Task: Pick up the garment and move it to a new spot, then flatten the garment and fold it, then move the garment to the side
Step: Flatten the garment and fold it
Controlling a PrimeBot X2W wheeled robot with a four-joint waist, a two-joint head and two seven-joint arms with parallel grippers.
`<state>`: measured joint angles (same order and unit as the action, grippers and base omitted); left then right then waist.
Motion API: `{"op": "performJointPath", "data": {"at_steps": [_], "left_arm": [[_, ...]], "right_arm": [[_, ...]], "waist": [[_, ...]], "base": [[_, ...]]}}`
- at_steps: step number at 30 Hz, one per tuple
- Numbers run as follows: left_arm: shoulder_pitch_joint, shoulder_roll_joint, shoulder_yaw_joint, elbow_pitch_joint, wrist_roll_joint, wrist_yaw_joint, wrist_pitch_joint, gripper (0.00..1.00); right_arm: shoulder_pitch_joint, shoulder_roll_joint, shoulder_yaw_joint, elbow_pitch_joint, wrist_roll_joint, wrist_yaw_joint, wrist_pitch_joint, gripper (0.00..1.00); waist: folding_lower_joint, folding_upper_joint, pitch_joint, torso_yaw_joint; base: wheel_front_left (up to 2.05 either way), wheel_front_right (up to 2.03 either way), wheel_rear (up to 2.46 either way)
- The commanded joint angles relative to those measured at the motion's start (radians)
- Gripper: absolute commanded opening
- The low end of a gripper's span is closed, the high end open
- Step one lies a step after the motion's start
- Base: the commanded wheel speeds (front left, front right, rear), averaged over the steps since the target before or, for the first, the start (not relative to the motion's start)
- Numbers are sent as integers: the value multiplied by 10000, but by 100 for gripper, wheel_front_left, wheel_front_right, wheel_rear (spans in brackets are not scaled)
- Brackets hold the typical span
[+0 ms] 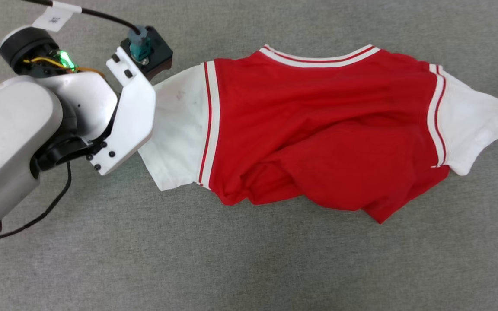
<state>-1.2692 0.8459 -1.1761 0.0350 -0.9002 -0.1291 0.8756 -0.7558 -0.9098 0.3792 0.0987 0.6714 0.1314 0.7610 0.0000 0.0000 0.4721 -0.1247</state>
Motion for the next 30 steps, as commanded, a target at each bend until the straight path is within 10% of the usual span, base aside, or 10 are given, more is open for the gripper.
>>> {"op": "performJointPath", "data": {"at_steps": [1, 20, 21, 22, 30], "left_arm": [[-144, -36, -56, -36, 6, 3, -75, 0], [-883, -14, -557, -11, -63, 3, -440, 0], [-844, -11, -577, 52, -75, 3, -480, 0], [-796, -22, -594, 113, -85, 3, -529, 0], [-512, -83, -510, 564, -146, 3, -1728, 0]], "right_arm": [[-190, -188, 168, 130, 259, -14, 520, 100], [486, 1935, 827, 2991, 1427, 12, 2310, 100], [428, 1904, 823, 2965, 1473, 16, 2210, 10], [328, 1865, 762, 2956, 1540, 15, 2090, 0], [-355, 1195, 308, 2390, 1327, -11, 480, 0]], "waist": [[0, 0, 159, 109], [0, 0, 976, 520], [0, 0, 923, 494], [0, 0, 854, 470], [0, 0, -175, 300]], "base": [[0, 0, 0], [0, 0, 0], [0, 0, 0], [0, 0, 0], [0, 0, 0]]}}
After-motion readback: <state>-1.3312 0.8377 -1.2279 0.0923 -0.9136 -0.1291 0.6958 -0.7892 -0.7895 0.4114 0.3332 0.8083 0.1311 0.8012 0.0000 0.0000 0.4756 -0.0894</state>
